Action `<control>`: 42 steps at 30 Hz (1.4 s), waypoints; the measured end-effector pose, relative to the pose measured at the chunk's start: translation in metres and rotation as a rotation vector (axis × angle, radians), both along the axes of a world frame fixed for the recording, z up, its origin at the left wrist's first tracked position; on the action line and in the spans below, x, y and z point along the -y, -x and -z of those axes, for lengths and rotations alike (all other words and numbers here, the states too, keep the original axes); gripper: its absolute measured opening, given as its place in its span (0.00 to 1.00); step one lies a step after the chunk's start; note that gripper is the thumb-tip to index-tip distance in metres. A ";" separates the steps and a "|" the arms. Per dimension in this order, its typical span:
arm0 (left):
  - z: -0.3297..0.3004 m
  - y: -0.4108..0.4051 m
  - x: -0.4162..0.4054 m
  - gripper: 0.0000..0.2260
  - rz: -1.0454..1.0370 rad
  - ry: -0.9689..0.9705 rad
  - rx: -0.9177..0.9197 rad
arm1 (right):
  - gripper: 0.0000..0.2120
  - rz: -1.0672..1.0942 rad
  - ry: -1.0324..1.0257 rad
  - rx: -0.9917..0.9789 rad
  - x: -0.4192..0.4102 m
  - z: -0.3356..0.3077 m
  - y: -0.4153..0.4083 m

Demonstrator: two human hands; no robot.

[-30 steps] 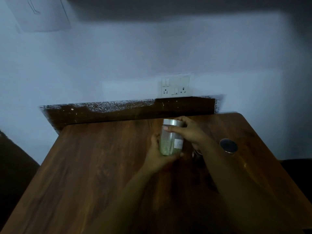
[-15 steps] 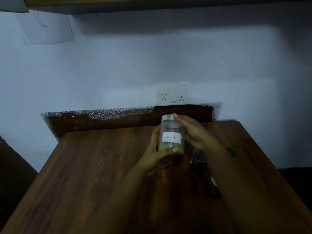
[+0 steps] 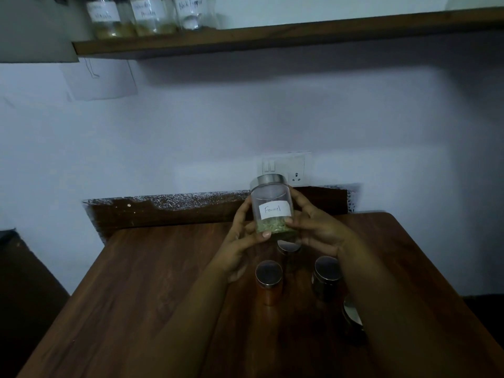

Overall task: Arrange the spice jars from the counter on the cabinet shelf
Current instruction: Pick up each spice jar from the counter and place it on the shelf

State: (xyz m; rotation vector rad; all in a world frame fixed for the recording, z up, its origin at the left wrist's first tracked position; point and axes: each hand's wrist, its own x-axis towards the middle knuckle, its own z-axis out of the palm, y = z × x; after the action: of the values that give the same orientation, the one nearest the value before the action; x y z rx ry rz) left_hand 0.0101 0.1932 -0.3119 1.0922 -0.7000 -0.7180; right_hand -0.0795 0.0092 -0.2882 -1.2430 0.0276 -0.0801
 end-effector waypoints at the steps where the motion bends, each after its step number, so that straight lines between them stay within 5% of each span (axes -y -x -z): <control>1: -0.003 -0.002 -0.001 0.40 0.009 -0.003 0.015 | 0.46 -0.010 0.012 0.012 0.001 0.000 0.000; 10: -0.018 -0.008 0.000 0.38 0.029 0.030 0.045 | 0.48 -0.012 0.022 0.075 0.002 -0.013 -0.002; 15: -0.046 -0.005 0.002 0.33 -0.185 0.015 0.230 | 0.49 0.118 0.140 0.115 0.002 -0.042 -0.006; 23: -0.169 -0.031 0.004 0.30 -0.344 0.184 0.555 | 0.51 0.209 0.456 0.385 -0.005 -0.196 -0.027; 29: -0.271 -0.064 0.019 0.29 -0.372 0.274 0.759 | 0.52 0.243 0.492 0.563 0.000 -0.300 -0.054; 35: -0.324 -0.098 0.039 0.26 -0.708 0.024 1.209 | 0.53 0.381 0.703 0.449 0.027 -0.355 -0.088; 42: -0.301 -0.153 0.049 0.04 -1.345 0.102 1.311 | 0.50 0.457 0.982 0.171 0.056 -0.357 -0.135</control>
State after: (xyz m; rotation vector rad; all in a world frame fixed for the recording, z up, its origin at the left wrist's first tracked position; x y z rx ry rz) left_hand 0.1632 0.1447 -0.0106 1.5447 -0.8101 1.2945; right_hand 0.0557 -0.0468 0.0685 -2.1862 0.1358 -0.6583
